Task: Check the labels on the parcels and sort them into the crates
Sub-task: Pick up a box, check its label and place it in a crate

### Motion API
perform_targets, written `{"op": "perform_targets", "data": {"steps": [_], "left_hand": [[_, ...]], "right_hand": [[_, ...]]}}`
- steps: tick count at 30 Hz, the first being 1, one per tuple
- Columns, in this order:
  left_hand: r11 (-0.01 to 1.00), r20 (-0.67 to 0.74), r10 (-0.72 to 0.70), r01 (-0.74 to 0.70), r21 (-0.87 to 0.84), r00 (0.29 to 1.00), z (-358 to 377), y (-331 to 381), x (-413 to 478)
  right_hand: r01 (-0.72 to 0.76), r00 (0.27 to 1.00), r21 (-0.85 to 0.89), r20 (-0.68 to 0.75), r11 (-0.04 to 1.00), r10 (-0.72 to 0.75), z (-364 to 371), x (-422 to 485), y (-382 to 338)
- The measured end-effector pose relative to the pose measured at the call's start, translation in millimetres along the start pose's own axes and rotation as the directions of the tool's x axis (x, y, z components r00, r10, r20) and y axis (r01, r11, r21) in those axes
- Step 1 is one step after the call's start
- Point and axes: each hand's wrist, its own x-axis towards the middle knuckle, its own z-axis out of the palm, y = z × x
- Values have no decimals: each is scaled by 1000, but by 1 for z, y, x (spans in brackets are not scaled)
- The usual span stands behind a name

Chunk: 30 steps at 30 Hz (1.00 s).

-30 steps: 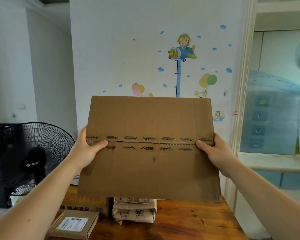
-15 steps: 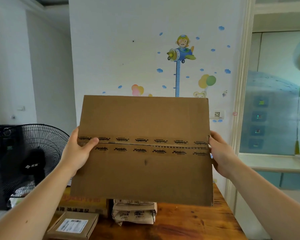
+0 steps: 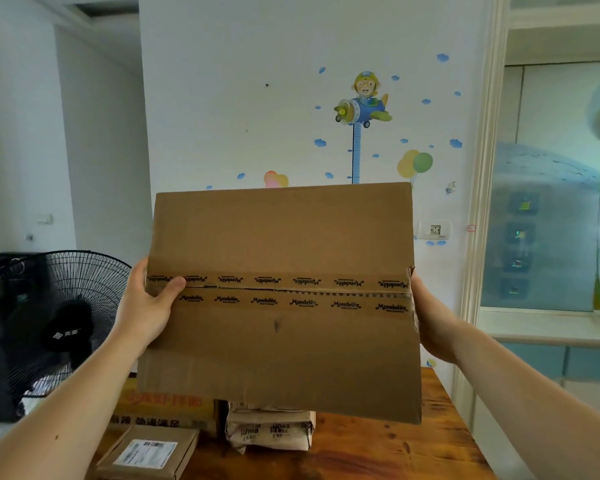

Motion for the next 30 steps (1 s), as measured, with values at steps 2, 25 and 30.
{"op": "perform_targets", "data": {"steps": [2,25,30], "left_hand": [[1000,-3,-18,18,-10,1000,-3,-2,3],[928,-17,-171,167,334,985,10,16,1],[920,-35,-178,179,348,983,17,17,1]], "right_hand": [[50,999,4,-17,999,-50,4,-6,-3],[119,981,131,-172,984,-96,29,-7,-13],[168,958,165,-259,972,-121,32,-8,-16]]}}
